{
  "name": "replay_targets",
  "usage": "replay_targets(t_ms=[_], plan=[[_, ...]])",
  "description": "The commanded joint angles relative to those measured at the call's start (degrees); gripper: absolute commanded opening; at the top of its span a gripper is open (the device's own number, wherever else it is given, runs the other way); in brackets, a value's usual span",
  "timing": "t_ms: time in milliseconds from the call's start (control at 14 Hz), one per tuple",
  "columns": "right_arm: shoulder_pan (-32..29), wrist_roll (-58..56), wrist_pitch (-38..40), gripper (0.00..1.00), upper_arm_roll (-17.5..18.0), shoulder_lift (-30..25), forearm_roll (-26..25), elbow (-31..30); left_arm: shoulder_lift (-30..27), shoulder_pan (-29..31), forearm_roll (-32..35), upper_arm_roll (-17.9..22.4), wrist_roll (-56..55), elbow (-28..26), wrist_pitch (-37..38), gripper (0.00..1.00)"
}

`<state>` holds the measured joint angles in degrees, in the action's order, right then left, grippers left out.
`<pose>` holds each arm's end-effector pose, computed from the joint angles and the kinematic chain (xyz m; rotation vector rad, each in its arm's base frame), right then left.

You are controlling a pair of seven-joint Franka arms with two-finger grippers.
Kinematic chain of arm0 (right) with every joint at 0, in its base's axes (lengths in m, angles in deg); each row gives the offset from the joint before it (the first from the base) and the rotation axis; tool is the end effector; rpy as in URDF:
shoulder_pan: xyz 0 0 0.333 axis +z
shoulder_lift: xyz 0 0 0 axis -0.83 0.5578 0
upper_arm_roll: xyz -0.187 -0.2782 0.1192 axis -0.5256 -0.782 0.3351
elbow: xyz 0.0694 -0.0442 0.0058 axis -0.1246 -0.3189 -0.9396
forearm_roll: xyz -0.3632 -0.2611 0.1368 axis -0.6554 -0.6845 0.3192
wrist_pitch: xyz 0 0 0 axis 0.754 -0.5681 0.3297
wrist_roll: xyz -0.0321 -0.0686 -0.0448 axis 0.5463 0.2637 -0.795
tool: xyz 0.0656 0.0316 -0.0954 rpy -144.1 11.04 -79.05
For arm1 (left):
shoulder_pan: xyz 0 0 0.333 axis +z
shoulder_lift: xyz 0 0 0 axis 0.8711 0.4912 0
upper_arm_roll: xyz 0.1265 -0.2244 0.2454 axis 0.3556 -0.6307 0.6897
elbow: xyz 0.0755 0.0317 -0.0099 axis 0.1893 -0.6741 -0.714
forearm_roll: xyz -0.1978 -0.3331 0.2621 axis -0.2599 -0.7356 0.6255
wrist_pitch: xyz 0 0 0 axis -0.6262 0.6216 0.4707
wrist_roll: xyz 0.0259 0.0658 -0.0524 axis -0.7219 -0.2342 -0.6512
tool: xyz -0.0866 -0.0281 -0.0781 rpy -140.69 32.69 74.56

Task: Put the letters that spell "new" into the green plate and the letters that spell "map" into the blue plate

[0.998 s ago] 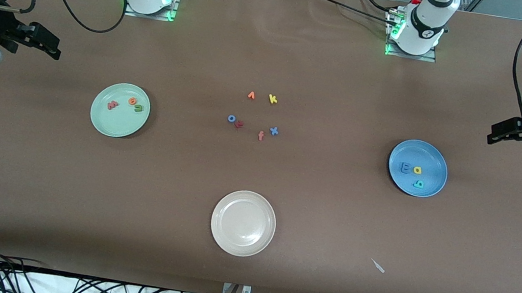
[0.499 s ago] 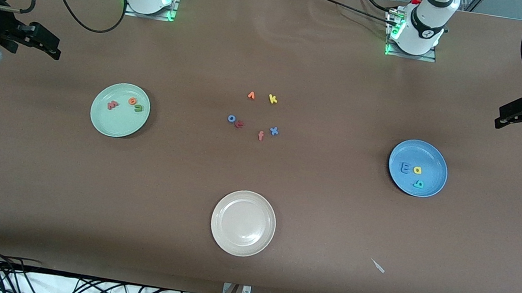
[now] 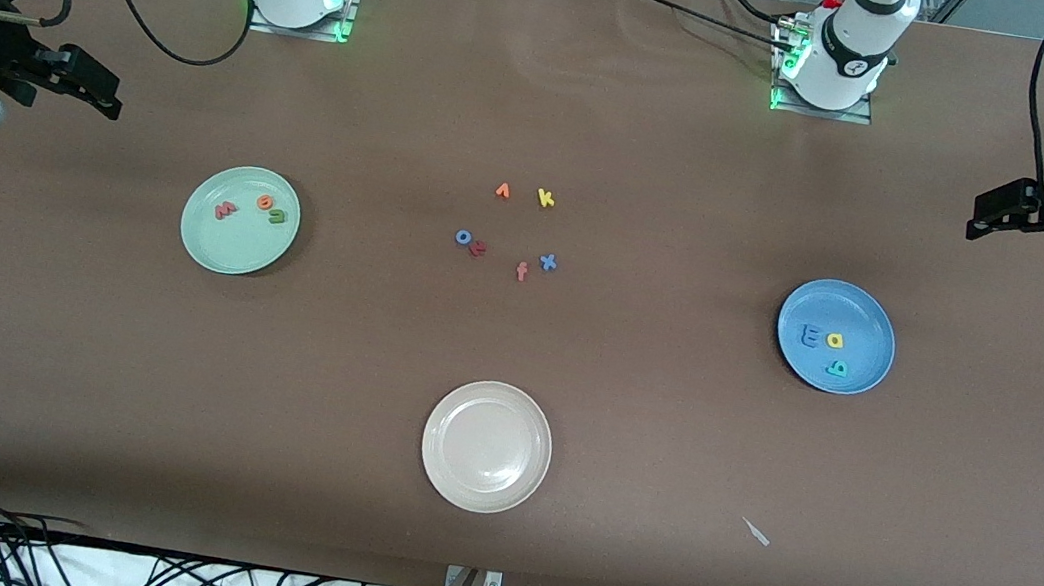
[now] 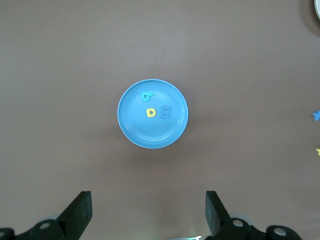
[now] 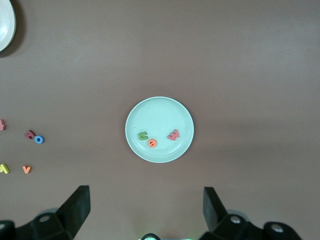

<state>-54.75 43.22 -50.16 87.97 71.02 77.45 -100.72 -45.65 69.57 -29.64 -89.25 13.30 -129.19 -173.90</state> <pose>0.6269 0.0399 0.6284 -3.1389 0.0262 0.1155 0.6248 0.0013 0.6138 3.1124 -0.1859 -0.1816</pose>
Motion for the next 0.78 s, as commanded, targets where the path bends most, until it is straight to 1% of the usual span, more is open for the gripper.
replay_targets(t_ms=[0, 713], plan=[[0.1, 0.7, 1.4, 1.0, 0.0, 0.5, 0.9, 1.7, 0.1, 0.5, -0.7, -0.2, 2.9, 0.8, 0.8, 1.0], [0.1, 0.7, 1.4, 1.0, 0.0, 0.6, 0.9, 1.7, 0.1, 0.4, -0.8, 0.1, 2.7, 1.8, 0.3, 1.0]])
